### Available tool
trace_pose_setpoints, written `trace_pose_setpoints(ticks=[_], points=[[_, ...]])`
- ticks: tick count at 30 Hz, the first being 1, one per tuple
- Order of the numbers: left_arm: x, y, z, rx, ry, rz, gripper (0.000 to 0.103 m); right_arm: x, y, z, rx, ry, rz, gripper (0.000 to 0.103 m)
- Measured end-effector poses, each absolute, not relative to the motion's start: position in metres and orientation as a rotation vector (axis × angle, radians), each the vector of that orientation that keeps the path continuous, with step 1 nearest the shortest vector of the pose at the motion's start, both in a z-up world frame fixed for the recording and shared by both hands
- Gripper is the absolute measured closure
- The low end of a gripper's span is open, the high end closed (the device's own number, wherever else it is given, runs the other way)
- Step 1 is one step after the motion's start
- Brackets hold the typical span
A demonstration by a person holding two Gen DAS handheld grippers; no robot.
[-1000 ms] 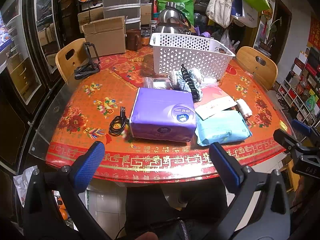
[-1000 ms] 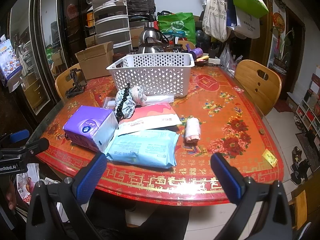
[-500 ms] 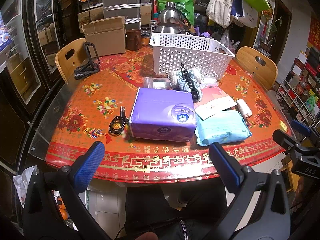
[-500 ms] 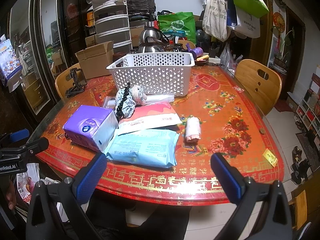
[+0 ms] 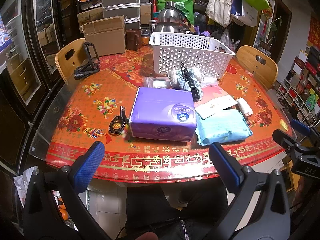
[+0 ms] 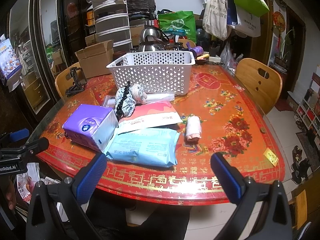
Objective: Organize soft objects
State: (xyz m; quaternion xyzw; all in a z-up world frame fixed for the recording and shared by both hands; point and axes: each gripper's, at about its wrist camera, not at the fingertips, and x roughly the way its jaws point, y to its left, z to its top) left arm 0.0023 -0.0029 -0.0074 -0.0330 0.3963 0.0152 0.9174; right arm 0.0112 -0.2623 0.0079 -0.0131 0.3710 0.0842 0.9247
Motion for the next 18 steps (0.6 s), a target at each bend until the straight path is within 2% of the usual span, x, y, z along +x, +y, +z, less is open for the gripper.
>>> trace_pose_setpoints(ticks=[12,18], points=[[0.009,0.033,-0.008,-0.089,0.672,0.073,0.000,0.030,-0.237,-0.015,0.038,0.708,0.245,0.000],[0.048,0.071,-0.049,-0.122,0.787,0.038,0.000,0.051,-0.210,-0.042,0.008,0.724,0.310,0.000]])
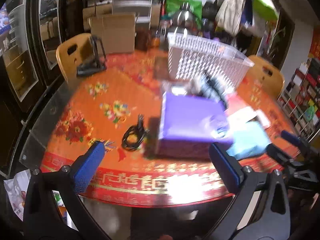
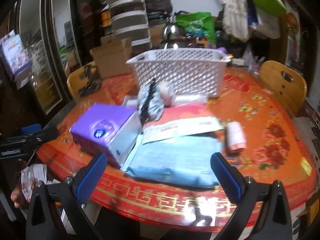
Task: Organize soft objects
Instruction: 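Close both grippers on the purple tissue pack from opposite sides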
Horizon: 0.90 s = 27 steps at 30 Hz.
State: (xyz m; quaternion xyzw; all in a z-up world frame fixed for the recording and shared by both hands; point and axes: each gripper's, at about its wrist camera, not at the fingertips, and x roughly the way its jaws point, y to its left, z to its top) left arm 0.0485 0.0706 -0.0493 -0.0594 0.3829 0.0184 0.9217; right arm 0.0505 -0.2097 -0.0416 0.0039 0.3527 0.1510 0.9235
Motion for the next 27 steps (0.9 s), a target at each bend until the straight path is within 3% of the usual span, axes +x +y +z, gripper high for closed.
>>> trace_pose_setpoints(ticks=[11,18,22,27], points=[[0.056,0.062,-0.079,-0.111,0.729,-0.097,0.000,0.056,-0.233,-0.051,0.033,0.726,0.249,0.000],[0.058,0.071,-0.081,-0.103,0.695,-0.158,0.001,0.049,-0.189,-0.056,0.015,0.707,0.344,0.013],[0.059,0.076,-0.086,-0.084,0.679,-0.204,0.012,0.046,-0.164,-0.062,-0.020,0.704,0.395,0.017],[0.070,0.077,-0.098,-0.066,0.704,-0.238,0.024,0.057,-0.146,-0.067,-0.041,0.716,0.407,0.031]])
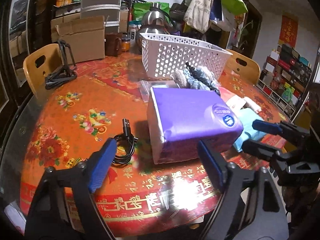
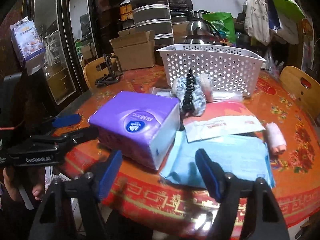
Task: Organize soft objects
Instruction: 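Close both grippers on the purple tissue pack from opposite sides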
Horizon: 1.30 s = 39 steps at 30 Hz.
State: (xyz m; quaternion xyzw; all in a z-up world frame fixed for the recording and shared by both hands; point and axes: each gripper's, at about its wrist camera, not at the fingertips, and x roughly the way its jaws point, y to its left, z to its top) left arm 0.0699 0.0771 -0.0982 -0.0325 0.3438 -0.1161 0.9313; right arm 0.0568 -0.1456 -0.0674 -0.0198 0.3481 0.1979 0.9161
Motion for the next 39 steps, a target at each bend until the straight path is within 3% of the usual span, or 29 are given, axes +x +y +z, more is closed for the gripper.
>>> trace_pose_setpoints(ticks=[15,19,23,27,39], points=[[0.082,0.063,-0.117,-0.048,0.724,-0.357,0.036,0.079,-0.128,-0.081,-0.063,0.744,0.475,0.051],[0.082,0.062,-0.118,-0.070,0.727,-0.386,0.050,0.080,-0.128,-0.083,-0.067,0.747,0.489,0.055],[0.081,0.058,-0.118,-0.064,0.733,-0.390,0.054,0.083,-0.127,-0.087,-0.064,0.757,0.515,0.061],[0.078,0.059,-0.117,-0.081,0.733,-0.396,0.058,0.083,-0.128,-0.088,-0.077,0.751,0.511,0.061],[0.075,0.053,-0.106,-0.149,0.750,-0.319,0.060,0.082,-0.132,-0.084,-0.084,0.718,0.523,0.062]])
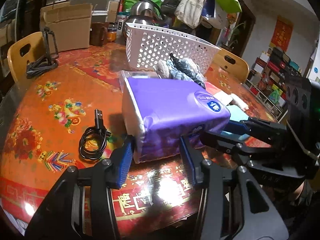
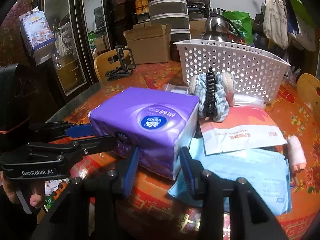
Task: Organize soft objects
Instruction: 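Close both grippers on the purple tissue pack from opposite sides, then lift the tissue pack with both grippers, lower it into the white basket, open both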
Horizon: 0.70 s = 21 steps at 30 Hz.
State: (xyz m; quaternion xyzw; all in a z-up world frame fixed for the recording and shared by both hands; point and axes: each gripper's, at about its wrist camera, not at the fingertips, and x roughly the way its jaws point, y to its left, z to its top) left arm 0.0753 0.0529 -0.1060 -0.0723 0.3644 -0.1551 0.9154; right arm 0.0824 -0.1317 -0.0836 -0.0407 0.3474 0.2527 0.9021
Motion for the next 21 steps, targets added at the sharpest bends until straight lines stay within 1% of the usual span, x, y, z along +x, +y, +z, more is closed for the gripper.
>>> trace_pose_setpoints(ticks=[13,21], points=[[0.068,0.038,-0.063,-0.102,0.703,-0.232,0.060,0.081,-0.136,-0.049,-0.095,0.647,0.551,0.062],[0.073,0.020,-0.024,-0.085,0.644,-0.224,0.060,0.084,-0.152,-0.016,-0.085,0.581,0.538,0.062]])
